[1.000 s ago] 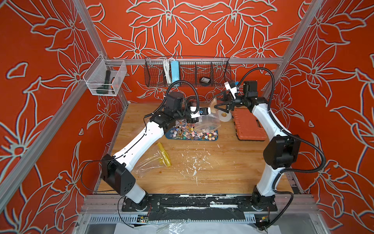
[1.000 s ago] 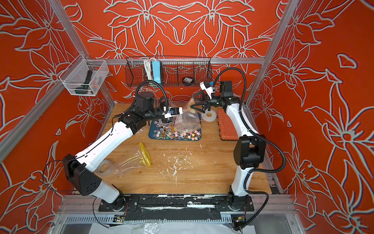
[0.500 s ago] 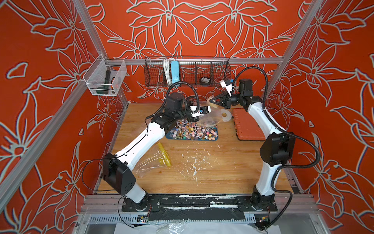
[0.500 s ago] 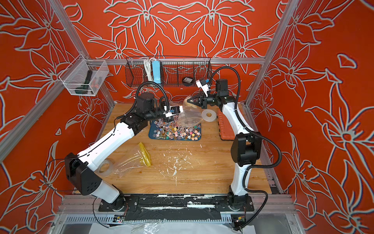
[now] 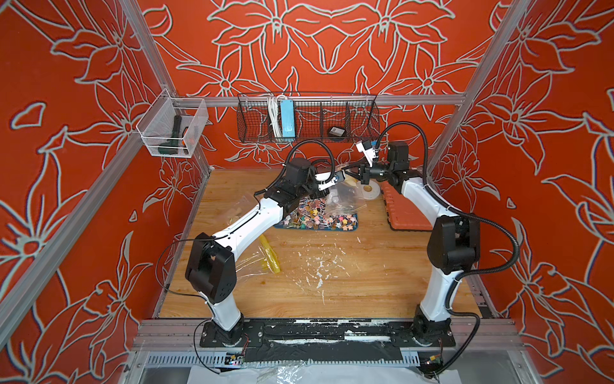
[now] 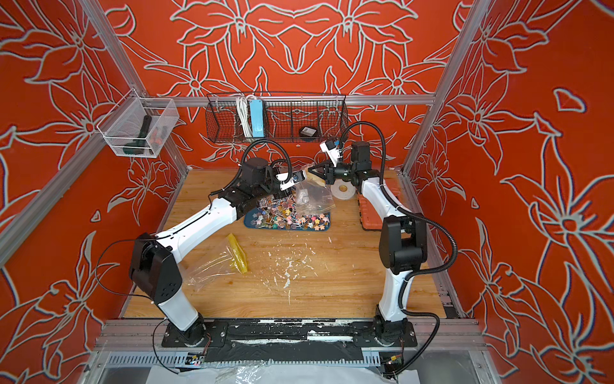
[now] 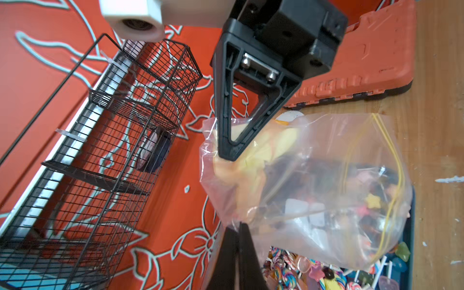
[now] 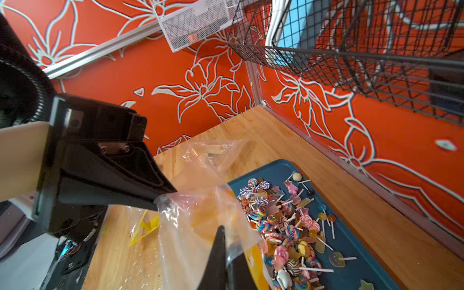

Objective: Pour candies out of the ziploc bag
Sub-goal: 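Pour the candies out of the ziploc bag onto the tray.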

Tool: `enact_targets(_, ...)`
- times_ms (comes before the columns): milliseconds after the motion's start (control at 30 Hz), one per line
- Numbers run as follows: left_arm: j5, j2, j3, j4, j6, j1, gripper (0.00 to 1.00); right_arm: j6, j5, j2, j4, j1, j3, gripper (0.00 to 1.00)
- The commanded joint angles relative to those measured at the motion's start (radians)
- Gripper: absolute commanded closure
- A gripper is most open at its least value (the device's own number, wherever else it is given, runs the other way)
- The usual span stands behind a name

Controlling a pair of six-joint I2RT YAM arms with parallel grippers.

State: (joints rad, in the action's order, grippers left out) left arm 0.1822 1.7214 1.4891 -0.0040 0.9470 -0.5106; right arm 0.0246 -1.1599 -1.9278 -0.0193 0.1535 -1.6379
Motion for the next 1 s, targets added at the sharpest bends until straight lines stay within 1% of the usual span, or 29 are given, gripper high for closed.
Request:
enact_targets(0, -0.045, 0.010, -0.006, 0.046, -0.005, 0.000, 1.00, -0.079, 0.086, -0.012, -0.242, 0.023, 0.051, 1.00)
enact_targets(133, -0.059, 0.024, -0.003, 0.064, 0.011, 0.000, 1.00, -0.137, 0.144, -0.029, -0.391, 0.037, 0.098, 1.00)
enact_targets(367, -0.089, 0.047, 0.023, 0.093, 0.034, 0.000, 1.00, -0.154, 0.261, -0.050, -0.511, 0.057, 0.120, 1.00)
enact_targets(533, -0.135, 0.071, 0.020, 0.130, 0.054, 0.000, 1.00, -0.195, 0.327, -0.086, -0.634, 0.068, 0.146, 1.00)
enact_targets(667, -0.178, 0.098, 0.022, 0.142, 0.067, 0.002, 1.00, -0.240, 0.333, -0.126, -0.697, 0.072, 0.151, 1.00)
enact_targets(967, -0.217, 0.115, 0.027, 0.165, 0.084, 0.003, 1.00, -0.296, 0.344, -0.182, -0.792, 0.084, 0.193, 1.00)
